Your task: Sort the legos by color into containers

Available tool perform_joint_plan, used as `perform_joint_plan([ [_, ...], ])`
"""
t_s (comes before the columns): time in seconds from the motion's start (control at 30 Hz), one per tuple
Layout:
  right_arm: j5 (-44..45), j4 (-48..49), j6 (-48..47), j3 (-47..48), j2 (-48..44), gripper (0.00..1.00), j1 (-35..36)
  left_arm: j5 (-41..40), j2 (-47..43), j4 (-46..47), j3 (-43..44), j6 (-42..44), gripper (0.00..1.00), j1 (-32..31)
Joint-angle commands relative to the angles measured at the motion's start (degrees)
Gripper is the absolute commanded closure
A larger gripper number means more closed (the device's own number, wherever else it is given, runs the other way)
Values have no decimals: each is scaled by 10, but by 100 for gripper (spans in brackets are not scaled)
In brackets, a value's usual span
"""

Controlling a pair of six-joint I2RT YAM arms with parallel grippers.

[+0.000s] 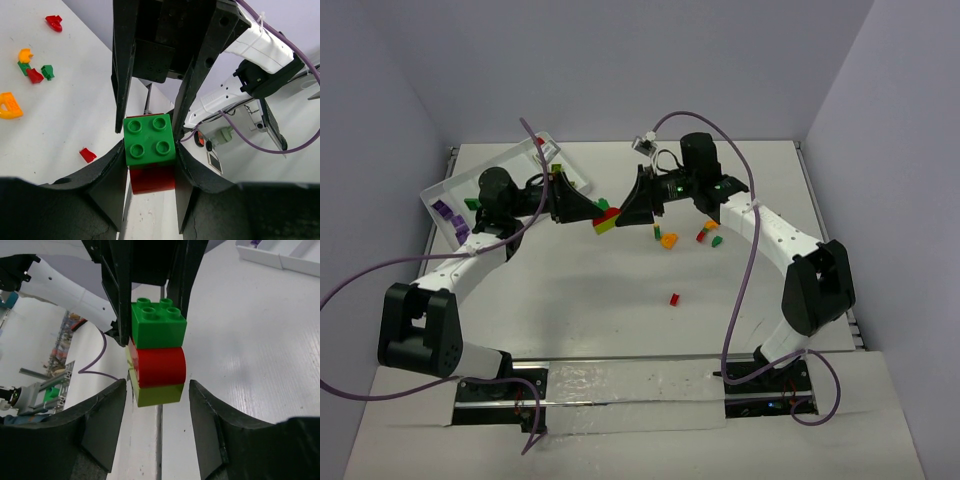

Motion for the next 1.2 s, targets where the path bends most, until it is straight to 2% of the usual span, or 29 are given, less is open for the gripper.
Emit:
perform_joint_plan([
  [0.0,-14,75,42,8,-18,45,9,7,-22,45,3,-4,100,-1],
  [0.1,-13,78,47,9,-15,52,11,2,-24,42,3,-1,100,-1],
  [0.23,-14,62,35,14,-15,70,15,-9,-30,16,2,21,97,-1],
  [0.27,-13,47,21,17,-14,82,16,-13,-33,-5,4,37,92,-1],
  [0.3,-11,29,6,25,-14,94,16,-16,-35,-24,9,51,78,-1],
  [0.33,-6,9,-10,32,-15,100,17,-16,-36,-43,16,63,63,0],
  [0.37,0,-15,-32,39,-15,100,17,-16,-36,-68,25,90,55,1],
  [0.43,24,-107,-114,69,-15,100,19,-16,-36,-183,63,154,42,7],
  [0.53,66,-228,-205,99,-12,100,21,-11,-28,-312,112,262,29,15],
  [0.6,82,-267,-246,109,-12,100,23,-12,-29,-382,137,312,28,17],
  [0.73,106,-296,-280,112,-14,100,30,-11,-38,-424,140,343,29,18],
  [0.93,128,-314,-303,113,-17,100,44,-9,-49,-447,125,378,37,18],
  [1.17,120,-321,-305,122,-15,100,50,-15,-47,-493,130,431,31,18],
])
